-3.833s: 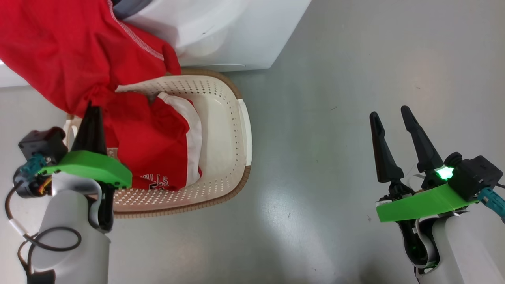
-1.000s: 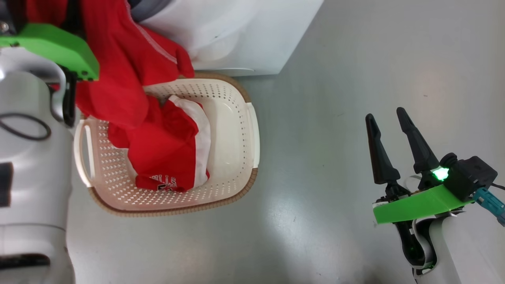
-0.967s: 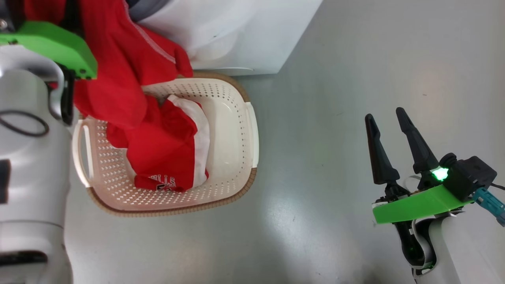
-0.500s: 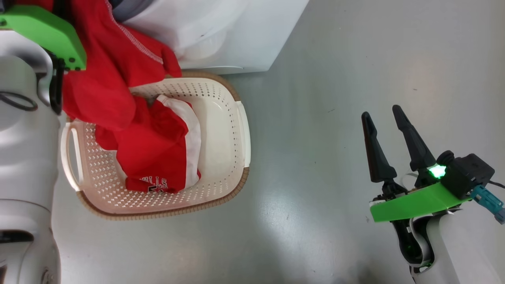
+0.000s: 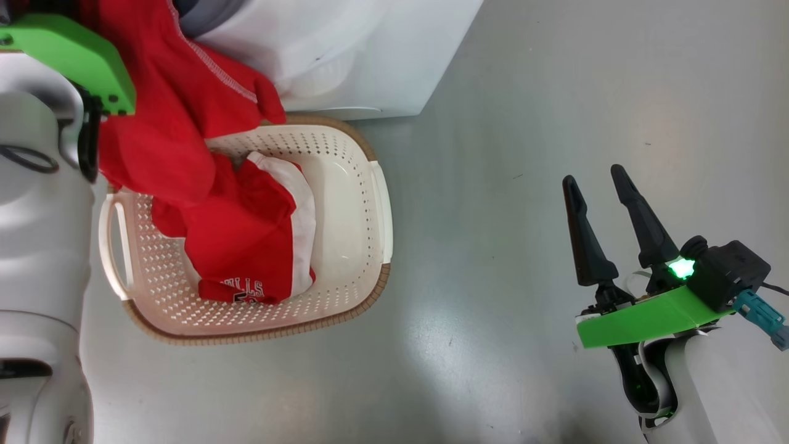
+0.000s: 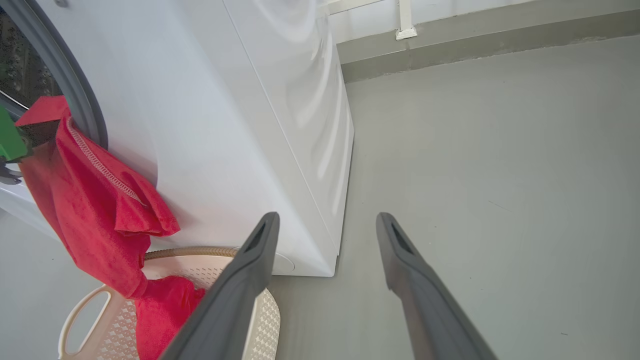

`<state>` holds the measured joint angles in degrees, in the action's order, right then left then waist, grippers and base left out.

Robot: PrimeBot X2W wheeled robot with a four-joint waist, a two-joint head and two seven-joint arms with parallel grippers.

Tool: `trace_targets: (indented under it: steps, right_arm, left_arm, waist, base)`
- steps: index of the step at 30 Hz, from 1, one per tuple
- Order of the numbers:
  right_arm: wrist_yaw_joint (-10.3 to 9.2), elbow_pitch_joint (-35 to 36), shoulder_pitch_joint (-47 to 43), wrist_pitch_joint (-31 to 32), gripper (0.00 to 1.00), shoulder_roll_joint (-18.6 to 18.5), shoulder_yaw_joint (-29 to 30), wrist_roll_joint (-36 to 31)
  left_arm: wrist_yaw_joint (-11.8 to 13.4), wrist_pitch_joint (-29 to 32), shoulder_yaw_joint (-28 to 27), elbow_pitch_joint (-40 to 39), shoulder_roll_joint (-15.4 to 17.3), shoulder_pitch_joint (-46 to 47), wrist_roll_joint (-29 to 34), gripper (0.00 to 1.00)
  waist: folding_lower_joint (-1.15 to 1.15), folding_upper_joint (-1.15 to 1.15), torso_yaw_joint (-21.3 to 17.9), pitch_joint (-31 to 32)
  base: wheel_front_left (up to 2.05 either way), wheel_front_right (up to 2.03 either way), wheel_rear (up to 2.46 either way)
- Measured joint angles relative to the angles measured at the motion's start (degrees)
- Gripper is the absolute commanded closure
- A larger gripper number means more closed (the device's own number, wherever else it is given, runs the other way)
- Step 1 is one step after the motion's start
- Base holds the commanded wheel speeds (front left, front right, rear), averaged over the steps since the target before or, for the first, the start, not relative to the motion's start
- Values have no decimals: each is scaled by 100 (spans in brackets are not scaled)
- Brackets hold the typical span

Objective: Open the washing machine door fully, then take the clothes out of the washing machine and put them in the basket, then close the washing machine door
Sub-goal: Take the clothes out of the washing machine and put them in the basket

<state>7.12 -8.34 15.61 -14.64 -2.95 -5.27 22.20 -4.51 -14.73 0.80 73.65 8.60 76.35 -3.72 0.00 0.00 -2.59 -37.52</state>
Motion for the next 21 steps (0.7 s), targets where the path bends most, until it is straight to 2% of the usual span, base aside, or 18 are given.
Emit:
trace_targets:
  steps: [6, 13, 21]
  right_arm:
    - [0, 0, -1, 0, 0, 0, 29, 0]
    - [0, -2, -4, 0, 0, -1, 66, -1]
    - [0, -16, -26, 0, 0, -2, 125, -7]
  left_arm:
    - [-13, 0, -90, -690, -18, -63, -175, 100]
    - [-116, 0, -326, -1615, -59, -651, -453, 100]
    - [-258, 1, -853, -3156, -410, -1688, -905, 100]
  waist:
    - [0, 0, 46, 34]
    - [0, 0, 97, 113]
    - [0, 0, 234, 285]
  base:
    - [0, 0, 0]
    - [0, 0, 0]
    - [0, 0, 0]
